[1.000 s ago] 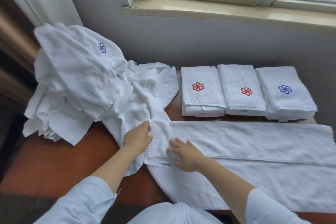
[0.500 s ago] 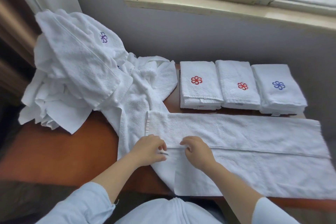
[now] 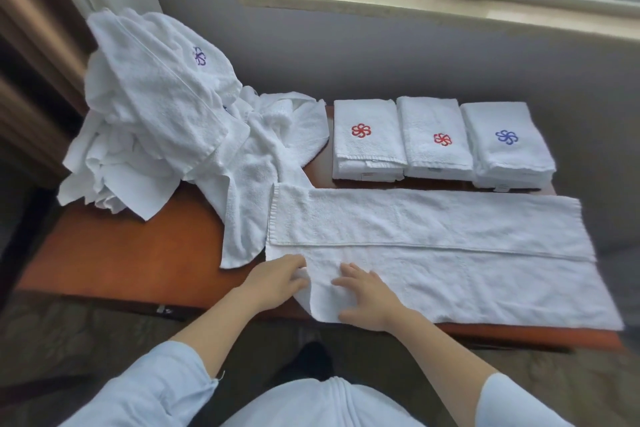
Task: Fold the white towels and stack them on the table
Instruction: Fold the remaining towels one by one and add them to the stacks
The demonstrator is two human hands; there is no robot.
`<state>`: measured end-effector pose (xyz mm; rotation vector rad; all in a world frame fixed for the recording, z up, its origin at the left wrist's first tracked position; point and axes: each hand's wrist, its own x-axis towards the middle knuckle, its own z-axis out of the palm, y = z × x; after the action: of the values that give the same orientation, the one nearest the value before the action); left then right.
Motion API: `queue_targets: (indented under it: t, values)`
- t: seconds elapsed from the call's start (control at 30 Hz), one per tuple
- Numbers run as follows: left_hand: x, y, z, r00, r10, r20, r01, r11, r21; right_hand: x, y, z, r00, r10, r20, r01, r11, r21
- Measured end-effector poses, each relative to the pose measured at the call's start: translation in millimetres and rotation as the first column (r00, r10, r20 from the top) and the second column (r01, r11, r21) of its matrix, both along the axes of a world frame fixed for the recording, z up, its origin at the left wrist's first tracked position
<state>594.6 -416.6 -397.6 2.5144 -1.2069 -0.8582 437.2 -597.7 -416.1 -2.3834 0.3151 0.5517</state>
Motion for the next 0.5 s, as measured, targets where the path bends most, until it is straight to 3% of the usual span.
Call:
queue_targets:
  t: [0.13, 0.23, 0.37, 0.5]
  values:
    - [-12, 13, 14, 0.978, 0.207, 0.003, -0.206, 0.975, -0.082, -20, 14, -4, 1.0, 0.016, -0.008, -0.016, 0.999, -0.045]
    - [-20, 20, 21, 0.941, 0.337, 0.01, -0.334, 0.936, -0.11, -32, 24, -3, 0.997, -0.03, 0.068, 0.035, 0.997, -0.066]
    - [-34, 30, 24, 0.91, 0.415, -0.013, -0.412, 0.899, -0.149, -47, 29, 4, 0.982, -0.144, 0.118, 0.154, 0.985, -0.076]
    - [-44, 40, 18, 0.864, 0.501, -0.046, -0.502, 0.851, -0.157, -56, 18, 11, 0.969, -0.221, 0.112, 0.24, 0.947, -0.211]
